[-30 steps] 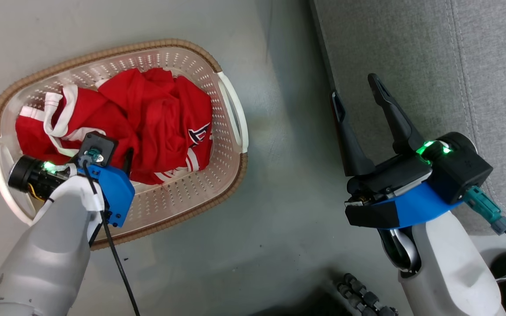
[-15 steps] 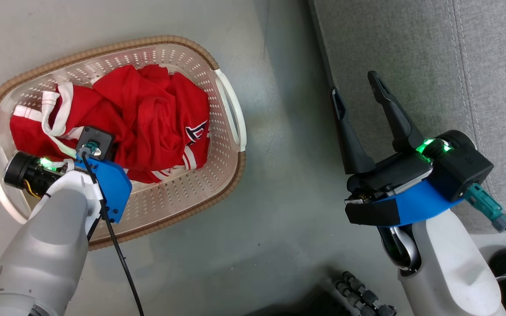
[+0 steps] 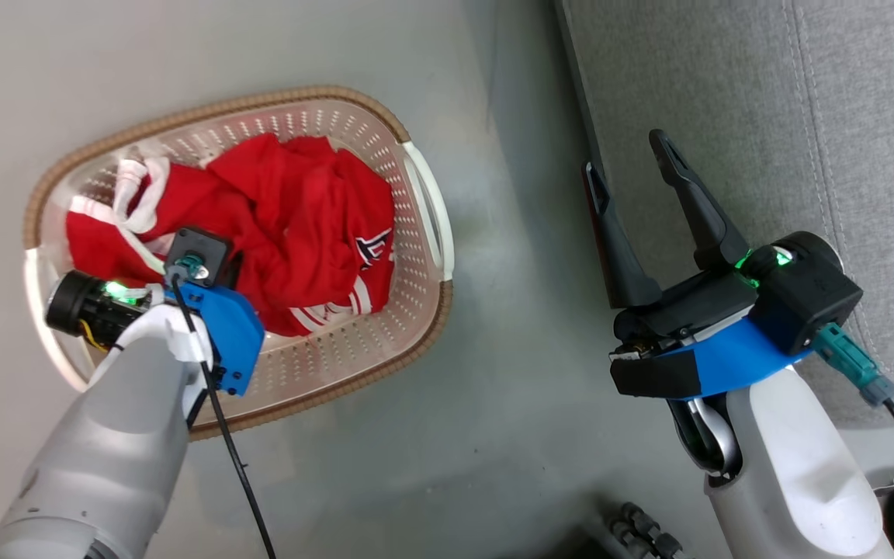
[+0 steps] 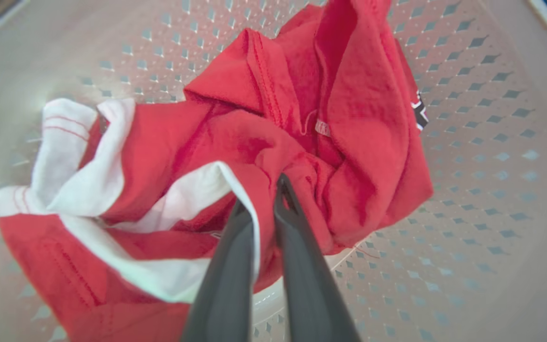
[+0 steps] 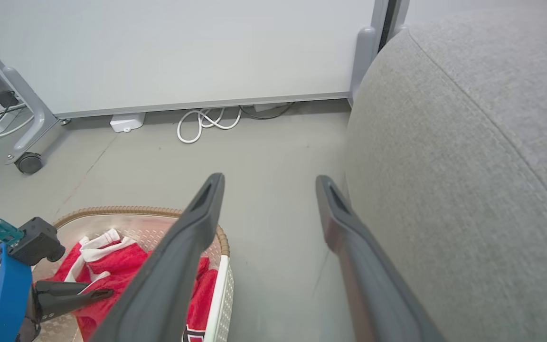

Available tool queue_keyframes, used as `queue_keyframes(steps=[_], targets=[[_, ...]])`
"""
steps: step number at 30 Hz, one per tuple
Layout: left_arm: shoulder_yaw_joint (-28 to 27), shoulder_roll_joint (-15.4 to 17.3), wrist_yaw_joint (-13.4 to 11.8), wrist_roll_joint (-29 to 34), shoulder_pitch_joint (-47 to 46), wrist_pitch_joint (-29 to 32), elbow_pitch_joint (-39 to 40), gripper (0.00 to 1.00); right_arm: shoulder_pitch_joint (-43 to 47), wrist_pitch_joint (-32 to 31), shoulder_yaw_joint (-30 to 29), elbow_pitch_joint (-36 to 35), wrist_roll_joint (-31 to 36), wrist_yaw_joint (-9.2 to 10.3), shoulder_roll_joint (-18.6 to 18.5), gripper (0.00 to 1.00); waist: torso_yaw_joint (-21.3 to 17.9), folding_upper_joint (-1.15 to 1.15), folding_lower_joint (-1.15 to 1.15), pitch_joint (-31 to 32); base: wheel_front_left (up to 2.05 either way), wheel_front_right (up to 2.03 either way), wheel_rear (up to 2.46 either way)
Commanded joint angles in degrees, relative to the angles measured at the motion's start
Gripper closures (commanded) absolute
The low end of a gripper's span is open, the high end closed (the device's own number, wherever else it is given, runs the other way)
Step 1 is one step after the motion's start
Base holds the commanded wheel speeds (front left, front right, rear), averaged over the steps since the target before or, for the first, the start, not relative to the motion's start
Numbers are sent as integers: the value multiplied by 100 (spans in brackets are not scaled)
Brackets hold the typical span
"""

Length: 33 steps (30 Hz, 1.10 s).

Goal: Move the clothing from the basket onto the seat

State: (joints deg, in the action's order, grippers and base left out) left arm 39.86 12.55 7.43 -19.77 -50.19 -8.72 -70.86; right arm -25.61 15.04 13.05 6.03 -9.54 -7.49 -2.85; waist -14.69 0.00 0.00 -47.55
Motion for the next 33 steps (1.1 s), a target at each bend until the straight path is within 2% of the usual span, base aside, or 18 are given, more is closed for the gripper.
queue_keyframes(steps=[1,10,14,21,33], targets=[[26,-21,5,-23,15,-52,6,100,-58,22,-15,18,35,-1,-6,0,110,0,0,166,0,0,0],[131,-397,6,-274,289,-474,150,100,217,22,-105,277,305,-1,-10,0,555,0,0,1223,0,0,0],[312,-550,6,-437,530,-608,387,100,442,22,-165,467,406,-1,-11,0,809,0,0,1953,0,0,0],[472,-689,6,-640,741,-650,739,100,736,22,-259,629,456,-1,-11,0,1061,0,0,2750,0,0,0],[517,-733,6,-894,966,-655,2013,100,1298,22,-280,892,404,-1,-10,0,1307,0,0,3819,0,0,0]])
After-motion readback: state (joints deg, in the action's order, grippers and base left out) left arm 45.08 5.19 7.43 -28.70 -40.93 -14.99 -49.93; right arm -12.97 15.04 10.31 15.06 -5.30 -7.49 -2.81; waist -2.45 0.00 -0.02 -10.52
